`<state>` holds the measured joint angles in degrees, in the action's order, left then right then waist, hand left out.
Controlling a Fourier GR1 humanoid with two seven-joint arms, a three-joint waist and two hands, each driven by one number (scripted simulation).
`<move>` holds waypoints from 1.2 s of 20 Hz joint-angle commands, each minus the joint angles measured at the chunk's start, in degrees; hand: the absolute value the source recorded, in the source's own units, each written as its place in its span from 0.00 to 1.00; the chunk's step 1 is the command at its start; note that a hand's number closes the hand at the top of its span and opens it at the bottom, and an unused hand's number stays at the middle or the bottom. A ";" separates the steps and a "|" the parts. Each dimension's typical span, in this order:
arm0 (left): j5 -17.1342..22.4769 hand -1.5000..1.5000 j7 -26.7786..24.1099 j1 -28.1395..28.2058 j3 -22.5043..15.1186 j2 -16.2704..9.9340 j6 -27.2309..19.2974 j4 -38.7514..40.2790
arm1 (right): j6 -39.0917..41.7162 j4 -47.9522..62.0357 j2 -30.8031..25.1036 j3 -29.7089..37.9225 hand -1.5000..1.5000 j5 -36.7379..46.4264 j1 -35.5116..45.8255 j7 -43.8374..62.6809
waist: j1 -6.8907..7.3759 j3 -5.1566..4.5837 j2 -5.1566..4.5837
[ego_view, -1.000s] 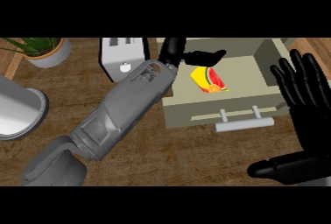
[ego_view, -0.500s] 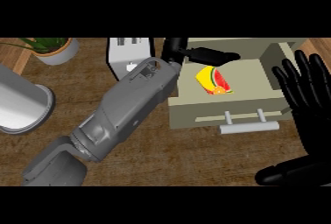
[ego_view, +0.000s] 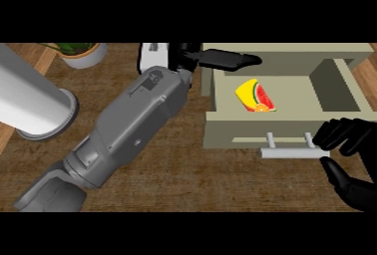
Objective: Pick up the cup, place it into the drawer and close the drawer
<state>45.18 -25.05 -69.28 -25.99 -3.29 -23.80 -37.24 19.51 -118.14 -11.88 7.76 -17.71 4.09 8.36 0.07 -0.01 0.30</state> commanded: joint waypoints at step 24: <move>4.00 0.00 5.80 47.44 8.86 -26.63 9.98 -43.94 | -1.27 11.32 -8.63 -17.42 1.00 47.46 1.36 -12.64 | 1.63 -0.01 -0.39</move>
<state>48.56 -17.96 -26.35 -18.76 -28.17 -17.27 -80.30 20.56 -110.48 -19.26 -5.35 19.71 3.53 -1.41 1.82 0.00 0.09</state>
